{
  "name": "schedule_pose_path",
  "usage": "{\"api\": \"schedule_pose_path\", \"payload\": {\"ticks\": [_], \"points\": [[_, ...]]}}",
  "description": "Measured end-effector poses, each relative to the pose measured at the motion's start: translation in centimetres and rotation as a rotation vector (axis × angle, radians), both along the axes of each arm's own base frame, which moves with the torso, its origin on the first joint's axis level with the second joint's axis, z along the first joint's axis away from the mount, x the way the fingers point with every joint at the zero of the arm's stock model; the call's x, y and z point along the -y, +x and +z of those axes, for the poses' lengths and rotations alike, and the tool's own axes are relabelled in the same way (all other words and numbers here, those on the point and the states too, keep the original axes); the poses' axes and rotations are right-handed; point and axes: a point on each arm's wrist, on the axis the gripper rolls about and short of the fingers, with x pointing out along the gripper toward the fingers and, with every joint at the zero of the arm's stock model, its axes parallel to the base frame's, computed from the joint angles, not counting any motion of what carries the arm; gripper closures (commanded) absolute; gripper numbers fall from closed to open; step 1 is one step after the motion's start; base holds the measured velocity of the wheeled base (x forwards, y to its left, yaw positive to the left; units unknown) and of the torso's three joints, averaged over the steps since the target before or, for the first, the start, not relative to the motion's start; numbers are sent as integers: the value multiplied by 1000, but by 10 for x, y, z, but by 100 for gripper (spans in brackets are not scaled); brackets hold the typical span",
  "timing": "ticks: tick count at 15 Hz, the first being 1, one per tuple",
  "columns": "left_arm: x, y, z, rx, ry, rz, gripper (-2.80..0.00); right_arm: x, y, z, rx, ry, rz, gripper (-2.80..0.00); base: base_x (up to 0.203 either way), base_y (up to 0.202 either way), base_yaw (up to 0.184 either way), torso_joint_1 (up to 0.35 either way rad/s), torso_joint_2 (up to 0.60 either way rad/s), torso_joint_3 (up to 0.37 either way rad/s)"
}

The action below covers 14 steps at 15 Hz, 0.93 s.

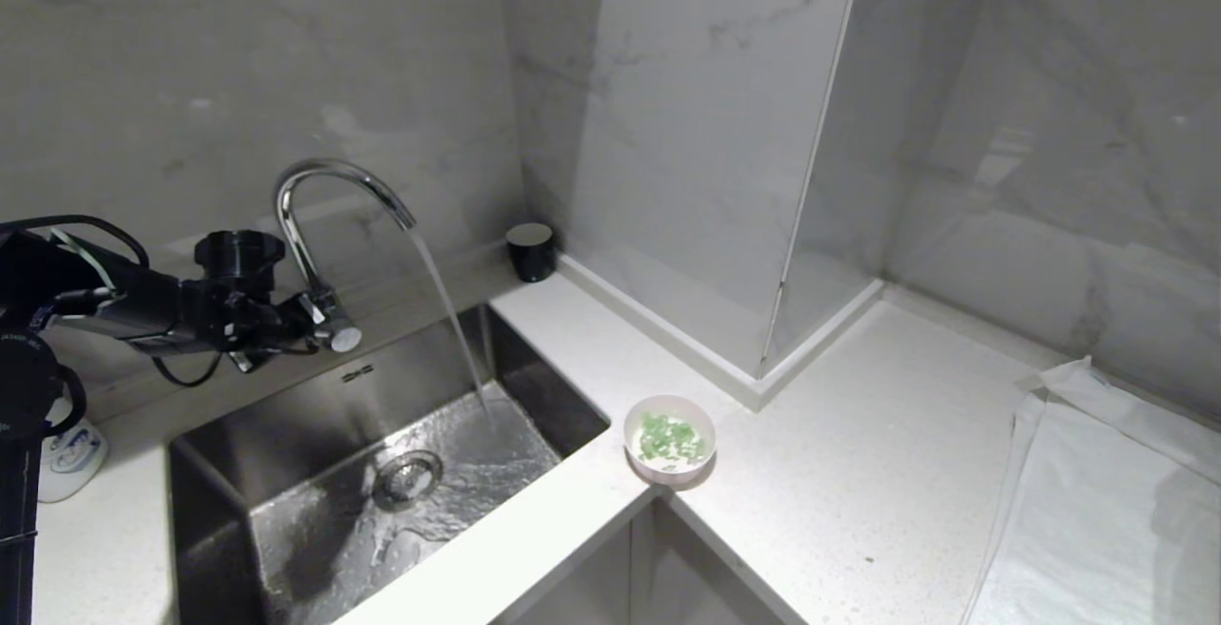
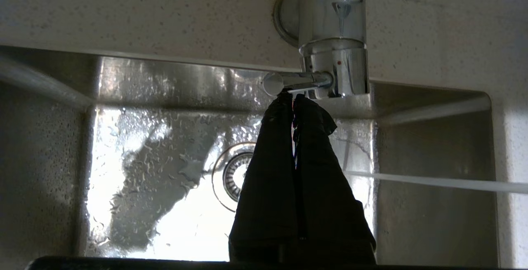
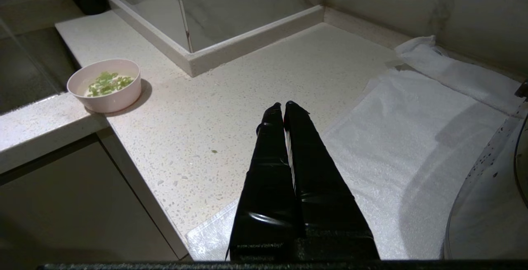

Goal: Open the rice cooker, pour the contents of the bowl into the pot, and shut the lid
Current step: Turn off the tap

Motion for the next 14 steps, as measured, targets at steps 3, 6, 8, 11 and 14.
{"api": "schedule_pose_path", "payload": {"ticks": [3, 6, 8, 11, 14], "points": [[-1, 4, -3, 6, 20, 25, 0, 0, 0, 0, 0, 0, 0, 0, 0, 0, 0, 0, 0, 0], [-4, 12, -4, 28, 33, 70, 0, 0, 0, 0, 0, 0, 0, 0, 0, 0, 0, 0, 0, 0], [-4, 14, -5, 37, 20, 84, 0, 0, 0, 0, 0, 1, 0, 0, 0, 0, 0, 0, 0, 0], [-4, 15, -6, 38, 19, 84, 0, 0, 0, 0, 0, 0, 0, 0, 0, 0, 0, 0, 0, 0], [-2, 11, -4, 35, 8, 86, 0, 0, 0, 0, 0, 0, 0, 0, 0, 0, 0, 0, 0, 0]]}}
